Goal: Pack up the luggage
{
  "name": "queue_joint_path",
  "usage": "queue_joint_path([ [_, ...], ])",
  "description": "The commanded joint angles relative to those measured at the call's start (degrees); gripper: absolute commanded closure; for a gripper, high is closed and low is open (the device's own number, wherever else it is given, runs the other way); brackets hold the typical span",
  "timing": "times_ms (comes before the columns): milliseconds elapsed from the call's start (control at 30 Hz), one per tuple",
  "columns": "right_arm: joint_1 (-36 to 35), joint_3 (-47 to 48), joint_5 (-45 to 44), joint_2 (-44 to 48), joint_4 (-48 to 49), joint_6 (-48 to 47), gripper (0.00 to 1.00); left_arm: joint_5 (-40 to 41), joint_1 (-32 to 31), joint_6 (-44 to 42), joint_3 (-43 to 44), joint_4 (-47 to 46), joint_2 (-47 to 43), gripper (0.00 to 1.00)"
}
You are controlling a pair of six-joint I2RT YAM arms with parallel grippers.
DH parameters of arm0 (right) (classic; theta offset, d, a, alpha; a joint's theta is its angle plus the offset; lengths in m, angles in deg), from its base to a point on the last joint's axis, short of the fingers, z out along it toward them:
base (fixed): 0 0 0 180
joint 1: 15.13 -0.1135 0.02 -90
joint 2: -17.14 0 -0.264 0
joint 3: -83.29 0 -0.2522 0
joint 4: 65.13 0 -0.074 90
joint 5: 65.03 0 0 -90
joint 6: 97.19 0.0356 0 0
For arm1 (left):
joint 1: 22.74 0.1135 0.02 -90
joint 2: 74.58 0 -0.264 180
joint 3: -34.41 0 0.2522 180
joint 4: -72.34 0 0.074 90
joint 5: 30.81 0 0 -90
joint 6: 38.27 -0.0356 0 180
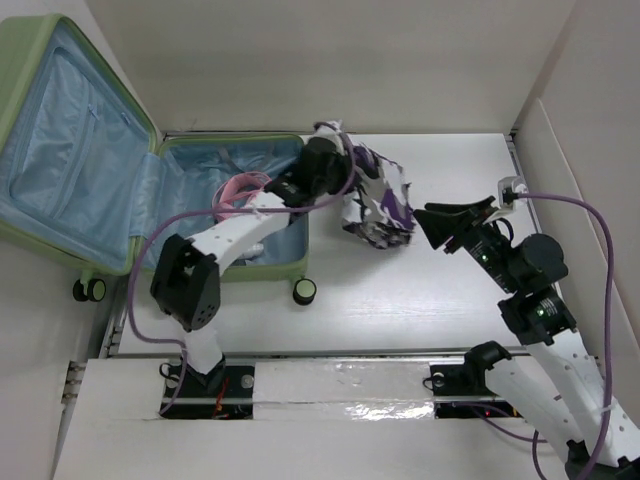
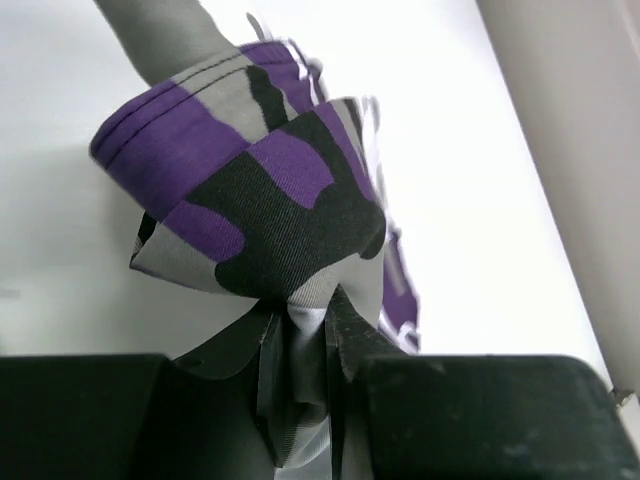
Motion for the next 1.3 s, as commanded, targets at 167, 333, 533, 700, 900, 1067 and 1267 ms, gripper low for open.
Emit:
queue_joint_path([
  [167, 3.91, -6.03, -0.34, -0.56, 3.44, 1.04, 0.50, -13.74, 27.62, -9.80, -9.51, -1.77, -16.91, 1.00],
  [333, 5.13, -8.49, 1.07, -2.50, 5.02, 0.43, 0.50, -22.57, 41.99, -10.77, -16.21, -5.47, -18.94, 1.00],
  [533, 5.14, -10.51, 2.91, -7.59, 8.97, 0.25, 0.50, -15.47, 52.97, -12.36, -18.94, -3.36, -18.33, 1.00],
  [700, 5.14, -12.00, 4.15, -7.87, 10.03, -0.28, 0.50, -8.17, 55.55, -13.59, -17.89, -2.48, -15.52, 1.00],
  [900, 5.14, -12.98, 5.29, -7.25, 11.09, -0.54, 0.49, -3.68, 56.42, -13.42, -19.20, -1.77, -14.45, 0.51],
  [1067, 5.14, -12.98, 9.06, -9.44, 11.88, -0.37, 0.45, -0.02, 55.55, -8.68, -21.84, -0.91, -25.67, 0.29],
  [1267, 5.14, -13.94, 8.54, -8.48, 11.88, -0.80, 0.66, 9.30, 53.79, -0.77, -29.89, 11.04, -50.33, 0.68],
])
